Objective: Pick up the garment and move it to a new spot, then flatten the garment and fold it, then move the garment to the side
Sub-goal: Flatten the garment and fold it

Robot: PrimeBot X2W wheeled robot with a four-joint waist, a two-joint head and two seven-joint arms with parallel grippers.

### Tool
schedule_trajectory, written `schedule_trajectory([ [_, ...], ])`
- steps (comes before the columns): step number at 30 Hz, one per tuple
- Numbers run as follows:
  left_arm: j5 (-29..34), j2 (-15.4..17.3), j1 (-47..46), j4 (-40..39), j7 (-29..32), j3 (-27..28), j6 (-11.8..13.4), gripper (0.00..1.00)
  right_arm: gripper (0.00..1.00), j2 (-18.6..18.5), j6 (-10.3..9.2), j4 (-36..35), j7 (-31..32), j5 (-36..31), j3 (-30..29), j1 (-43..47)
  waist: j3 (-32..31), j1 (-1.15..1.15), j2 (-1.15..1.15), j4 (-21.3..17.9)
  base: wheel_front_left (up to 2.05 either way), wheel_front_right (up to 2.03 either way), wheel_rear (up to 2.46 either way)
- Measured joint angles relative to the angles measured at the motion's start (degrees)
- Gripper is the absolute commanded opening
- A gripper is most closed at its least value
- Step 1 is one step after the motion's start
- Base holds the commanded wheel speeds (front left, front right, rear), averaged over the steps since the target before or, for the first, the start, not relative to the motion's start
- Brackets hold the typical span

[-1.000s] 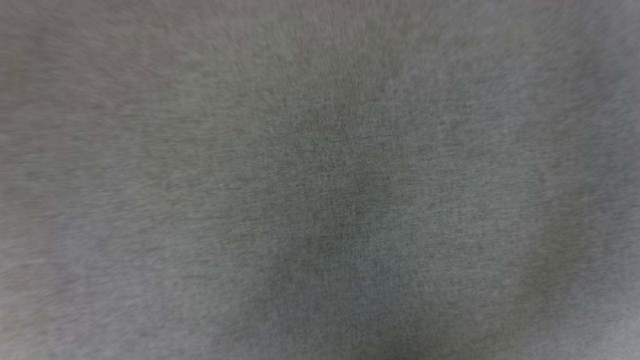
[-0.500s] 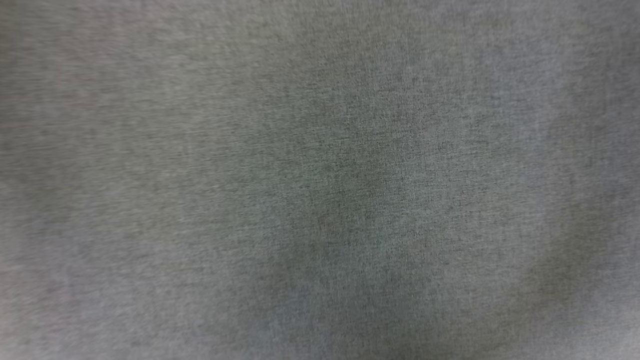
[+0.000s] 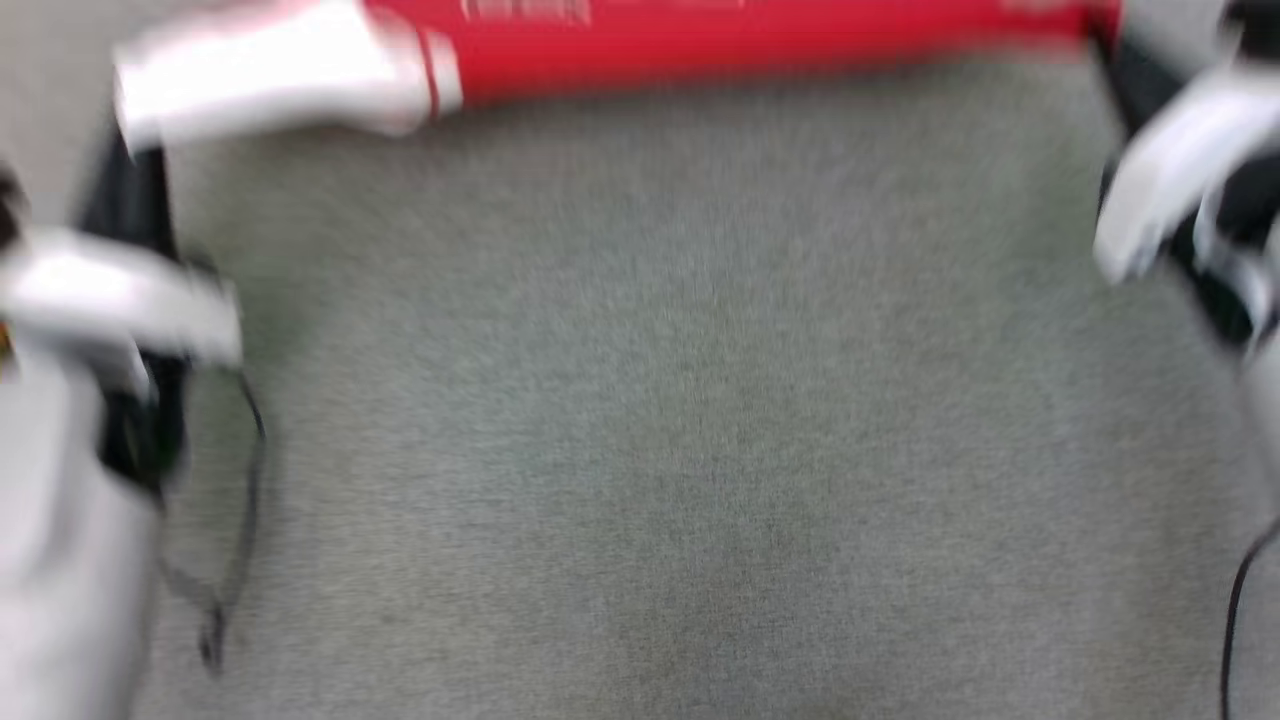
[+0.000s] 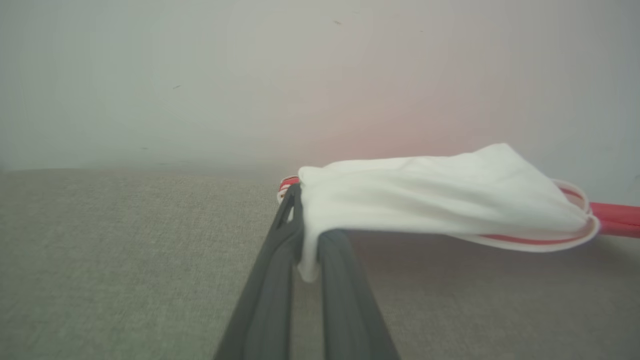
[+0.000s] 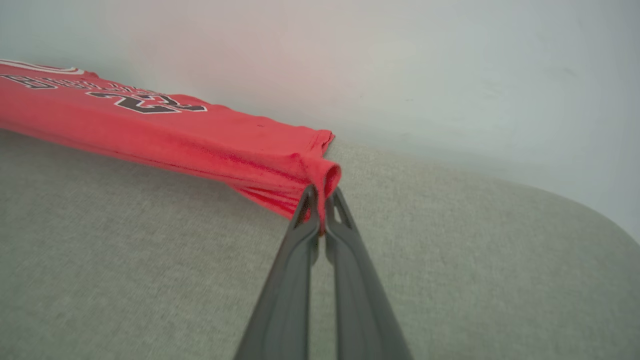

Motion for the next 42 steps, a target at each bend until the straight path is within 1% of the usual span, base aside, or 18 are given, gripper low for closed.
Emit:
schedule_trajectory([
  [4, -1.26, -0.4, 15.36, -7.68, -0.1, 1.41, 4.16, 0.0, 0.0, -0.96, 0.05, -6.73, 2.16, 1.16, -2.08, 13.33, -6.32, -0.01, 0.0, 0.81, 0.0, 0.0, 0.0],
  [7, -3.18, -1.26, 26.44, -14.41, 1.22, 2.43, 7.45, 0.0, 0.0, -0.64, 0.07, -11.65, 4.71, 1.05, -5.61, 22.84, -10.79, -0.01, 0.0, 1.34, 0.0, 0.0, 0.0],
  [11, -4.85, -1.72, 38.8, -23.72, 4.97, 3.05, 12.28, 0.0, 0.0, 0.25, 0.1, -19.09, 9.7, -0.46, -11.22, 35.55, -16.22, -0.03, 0.0, 2.14, 0.0, 0.0, 0.0],
  [16, -5.78, -1.56, 50.46, -33.07, 9.6, 3.0, 17.17, 0.0, 0.0, 3.47, 0.08, -30.02, 16.89, -3.23, -18.71, 51.07, -21.38, -0.03, 0.0, 3.35, 0.0, 0.0, 0.0],
  [19, -6.58, -1.1, 55.9, -37.34, 12.23, 3.04, 19.57, 0.0, 0.0, 6.32, 0.04, -36.78, 22.39, -4.55, -22.12, 59.56, -23.66, -0.03, 0.0, 4.06, 0.0, 0.0, 0.0],
  [22, -7.17, -0.75, 59.33, -41.49, 13.77, 3.42, 21.21, 0.0, 0.0, 9.04, -0.01, -43.47, 28.25, -5.39, -24.68, 65.84, -25.18, -0.03, 0.0, 4.51, 0.0, 0.0, 0.0],
  [25, -7.27, -0.07, 60.24, -43.74, 15.32, 3.26, 21.78, 0.0, 0.0, 9.96, -0.02, -48.29, 32.45, -6.46, -26.31, 67.31, -25.19, -0.02, 0.0, 4.34, 0.0, 0.0, 0.0],
  [27, -7.27, 0.65, 59.69, -44.12, 16.59, 2.86, 21.7, 0.0, 0.0, 10.37, -0.02, -49.83, 34.65, -6.86, -26.53, 67.06, -24.76, -0.02, 0.0, 4.19, 0.0, 0.0, 0.0],
  [30, -7.35, 1.89, 55.8, -43.44, 19.0, 1.52, 20.34, 0.0, 0.0, 10.6, -0.03, -50.25, 36.94, -7.03, -25.62, 64.31, -23.43, -0.01, 0.0, 4.01, 0.0, 0.0, 0.0],
  [36, -8.51, 3.07, 45.97, -36.9, 24.28, -1.64, 16.8, 0.0, 0.0, 9.48, -0.07, -45.2, 37.74, -7.45, -21.21, 54.42, -19.33, 0.0, 0.0, 3.5, 0.0, 0.0, 0.0],
  [42, -8.62, 2.7, 37.98, -31.32, 26.11, -3.7, 14.04, 0.0, 0.0, 8.61, -0.08, -38.53, 35.94, -6.98, -18.62, 46.9, -14.78, 0.01, 0.0, 3.38, 0.0, 0.0, 0.0],
])
